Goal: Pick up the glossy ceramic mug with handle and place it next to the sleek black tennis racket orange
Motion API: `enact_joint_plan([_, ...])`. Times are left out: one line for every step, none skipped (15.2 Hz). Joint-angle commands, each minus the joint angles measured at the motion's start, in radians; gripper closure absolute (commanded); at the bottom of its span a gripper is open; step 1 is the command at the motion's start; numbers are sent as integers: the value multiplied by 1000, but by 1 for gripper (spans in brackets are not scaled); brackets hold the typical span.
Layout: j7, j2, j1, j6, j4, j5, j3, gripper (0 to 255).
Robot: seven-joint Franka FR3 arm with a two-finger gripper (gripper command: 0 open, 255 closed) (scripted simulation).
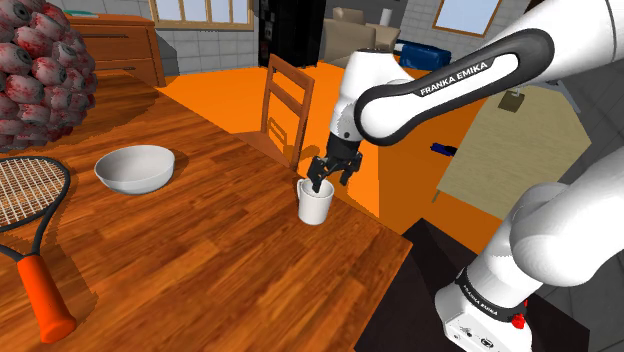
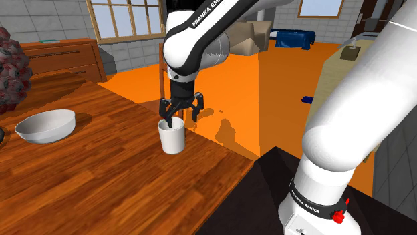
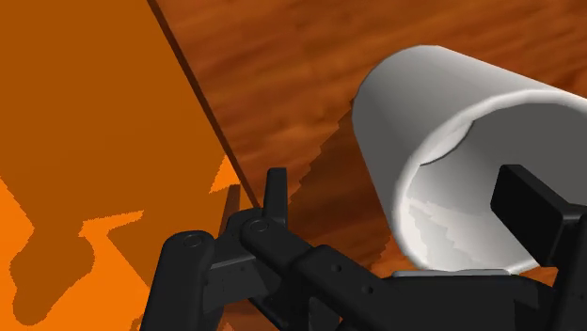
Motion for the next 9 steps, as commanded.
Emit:
enact_joint_plan([2,21,0,32,-10,-1,4,0])
enact_joint_plan([4,39,-1,57,-18,-3,6,0])
enact_joint_plan([4,39,-1,57,-18,-3,6,0])
enact_joint_plan([4,39,-1,57,-18,-2,6,0])
enact_joint_plan([4,39,-1,57,-18,-3,6,0])
enact_joint_plan([4,39,-1,57,-18,-3,6,0])
enact_joint_plan([4,39,-1,57,-18,-3,6,0])
enact_joint_plan([4,39,-1,57,-18,-3,6,0])
enact_joint_plan([4,39,-1,57,-18,-3,6,0])
